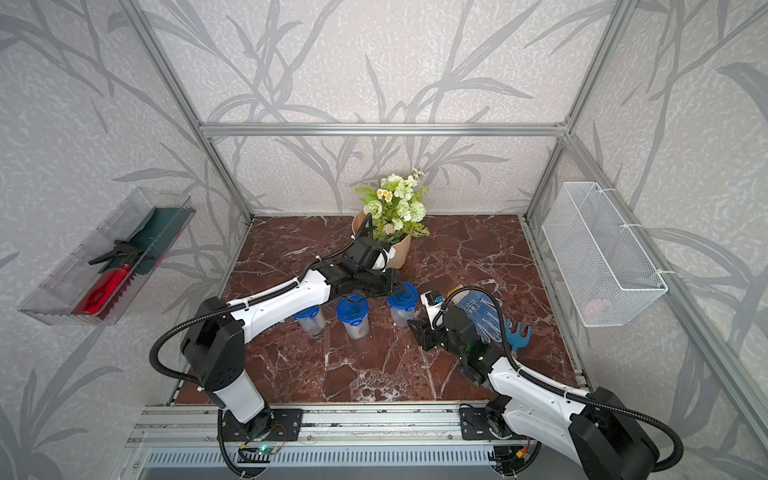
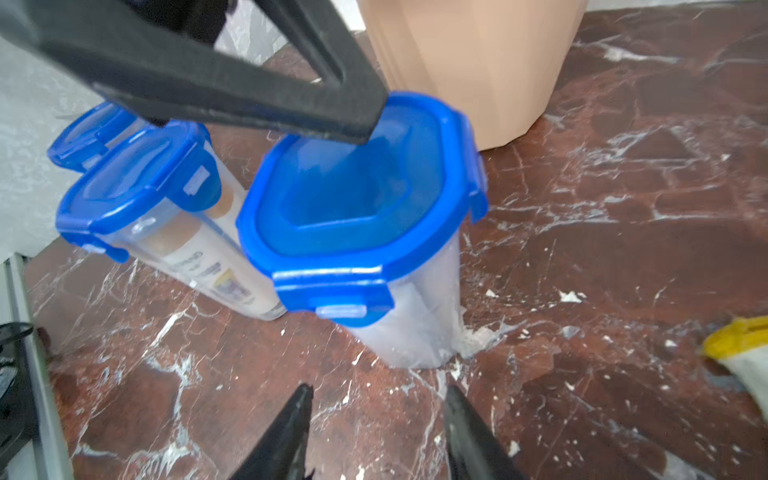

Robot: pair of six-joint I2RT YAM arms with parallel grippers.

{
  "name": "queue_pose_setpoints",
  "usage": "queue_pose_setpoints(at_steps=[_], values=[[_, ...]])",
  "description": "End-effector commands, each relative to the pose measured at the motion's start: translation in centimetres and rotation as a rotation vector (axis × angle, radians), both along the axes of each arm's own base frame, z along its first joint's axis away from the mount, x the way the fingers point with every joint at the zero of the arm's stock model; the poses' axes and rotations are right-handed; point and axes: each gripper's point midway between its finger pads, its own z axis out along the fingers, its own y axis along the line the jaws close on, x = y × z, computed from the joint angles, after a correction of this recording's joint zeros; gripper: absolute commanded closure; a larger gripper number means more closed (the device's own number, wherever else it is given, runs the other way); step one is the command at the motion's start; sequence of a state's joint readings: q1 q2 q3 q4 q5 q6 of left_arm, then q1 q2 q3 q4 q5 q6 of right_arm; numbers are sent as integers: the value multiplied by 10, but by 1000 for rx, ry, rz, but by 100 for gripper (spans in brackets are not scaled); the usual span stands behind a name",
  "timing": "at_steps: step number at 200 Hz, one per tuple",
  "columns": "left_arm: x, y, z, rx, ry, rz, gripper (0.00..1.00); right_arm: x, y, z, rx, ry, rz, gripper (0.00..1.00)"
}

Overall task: Take out toiletry kits
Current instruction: Adjust the container at the center of the board.

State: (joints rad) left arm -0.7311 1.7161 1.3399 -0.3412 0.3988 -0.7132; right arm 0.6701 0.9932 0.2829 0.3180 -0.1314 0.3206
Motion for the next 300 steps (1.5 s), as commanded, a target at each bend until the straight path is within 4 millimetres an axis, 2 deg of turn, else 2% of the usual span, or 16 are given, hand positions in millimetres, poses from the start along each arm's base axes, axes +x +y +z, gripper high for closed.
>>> queue_pose_setpoints(at_steps=[1,11,27,43,89,136,180,201,229,252,275,300], values=[[-6,11,8,32,-15,9,100,-9,18,14,109,96,64,62],[-6,10,9,29,-18,7,100,-8,22,17,129,114,71,76],[-6,10,10,26,-17,6,100,-2,25,18,121,121,64,85],[-6,10,11,25,-18,4,100,8,23,19,89,116,27,90],[-7,8,9,21,-11,-1,100,36,6,27,59,104,-56,91],[-8,6,5,16,3,-7,100,60,-11,27,72,120,-106,91],[-3,-1,11,-4,-3,-11,100,62,-18,28,86,135,-117,91],[0,-5,23,-20,-20,-21,100,58,-30,30,152,174,-120,89],[4,-10,37,-41,-52,-26,100,56,-39,44,300,232,-85,76],[7,-13,46,-54,-70,-28,100,54,-33,56,381,268,-23,66],[6,-16,43,-49,-63,-36,100,56,-23,60,453,317,27,58],[2,-17,29,-32,-34,-39,100,63,-14,57,548,394,65,53]])
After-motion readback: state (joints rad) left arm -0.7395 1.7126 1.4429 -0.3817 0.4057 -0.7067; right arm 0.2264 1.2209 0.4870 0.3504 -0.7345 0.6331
